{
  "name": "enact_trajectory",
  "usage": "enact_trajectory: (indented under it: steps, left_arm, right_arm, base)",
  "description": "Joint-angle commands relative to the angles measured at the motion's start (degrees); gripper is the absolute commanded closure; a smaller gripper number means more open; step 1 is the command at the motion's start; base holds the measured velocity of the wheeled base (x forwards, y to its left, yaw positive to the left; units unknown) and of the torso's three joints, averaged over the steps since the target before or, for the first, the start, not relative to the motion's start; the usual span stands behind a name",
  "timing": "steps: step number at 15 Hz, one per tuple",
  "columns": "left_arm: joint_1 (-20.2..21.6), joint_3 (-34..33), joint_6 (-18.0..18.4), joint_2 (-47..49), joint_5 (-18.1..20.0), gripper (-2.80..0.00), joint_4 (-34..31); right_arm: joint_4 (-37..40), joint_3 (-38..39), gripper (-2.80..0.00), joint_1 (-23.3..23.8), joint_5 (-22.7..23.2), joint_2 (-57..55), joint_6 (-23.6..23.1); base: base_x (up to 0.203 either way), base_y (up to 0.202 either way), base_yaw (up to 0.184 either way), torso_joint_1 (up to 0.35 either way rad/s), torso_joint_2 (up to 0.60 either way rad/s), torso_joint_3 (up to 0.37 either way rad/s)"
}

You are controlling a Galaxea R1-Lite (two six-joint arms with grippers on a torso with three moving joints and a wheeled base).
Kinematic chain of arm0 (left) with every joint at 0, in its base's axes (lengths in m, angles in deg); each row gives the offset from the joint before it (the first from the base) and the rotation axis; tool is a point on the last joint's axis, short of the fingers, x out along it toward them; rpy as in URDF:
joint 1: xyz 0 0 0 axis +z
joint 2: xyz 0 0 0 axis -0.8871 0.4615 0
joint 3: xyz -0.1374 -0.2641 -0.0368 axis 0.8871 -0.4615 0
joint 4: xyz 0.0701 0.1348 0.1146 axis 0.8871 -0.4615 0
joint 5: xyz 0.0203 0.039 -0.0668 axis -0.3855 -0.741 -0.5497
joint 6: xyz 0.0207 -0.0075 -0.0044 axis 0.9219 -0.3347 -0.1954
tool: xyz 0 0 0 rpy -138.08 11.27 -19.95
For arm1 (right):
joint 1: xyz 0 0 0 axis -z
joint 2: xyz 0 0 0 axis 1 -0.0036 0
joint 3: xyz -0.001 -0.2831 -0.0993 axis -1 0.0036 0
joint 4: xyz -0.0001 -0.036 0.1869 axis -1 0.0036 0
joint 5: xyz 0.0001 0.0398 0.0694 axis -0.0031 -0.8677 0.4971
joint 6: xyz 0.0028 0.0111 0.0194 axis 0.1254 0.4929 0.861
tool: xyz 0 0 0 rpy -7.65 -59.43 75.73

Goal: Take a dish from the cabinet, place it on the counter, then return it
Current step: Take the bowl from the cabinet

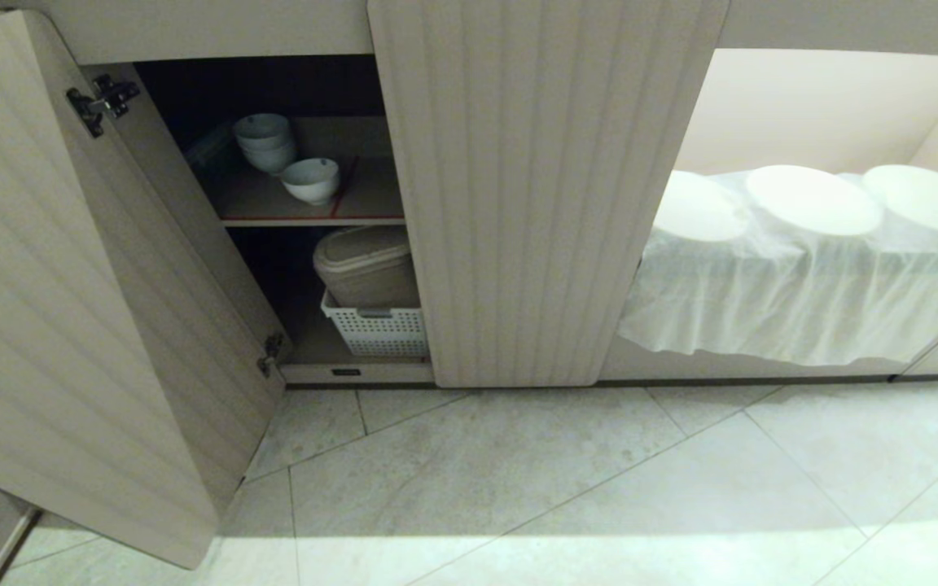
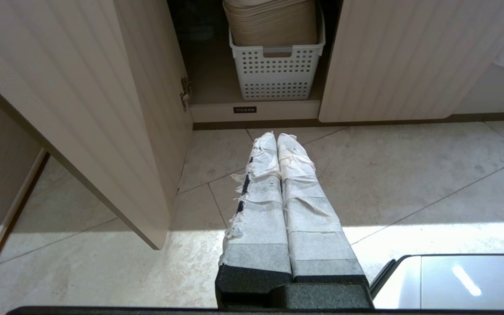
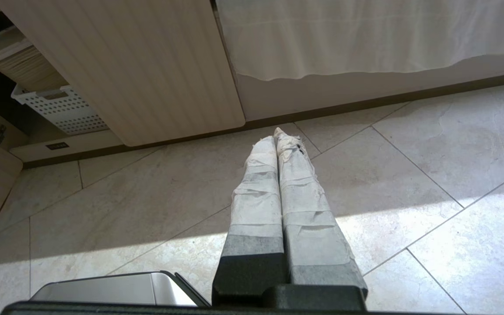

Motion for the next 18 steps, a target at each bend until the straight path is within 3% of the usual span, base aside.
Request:
enact_trajectory:
  steps: [1, 18]
  left_arm:
    - [0.0, 0.0, 0.0, 0.0, 0.0, 0.00, 0.0]
    - [0.0, 0.0, 0.0, 0.0, 0.0, 0.00, 0.0]
  right_arm:
    - [0.0, 0.0, 0.00, 0.0, 0.0, 0.0, 0.1]
    - [0.0, 0.0, 0.00, 0.0, 0.0, 0.0, 0.1]
  base:
    - [0.000, 0.000, 0.000, 0.000, 0.00, 0.000]
    - [0.000, 0.000, 0.000, 0.000, 0.00, 0.000]
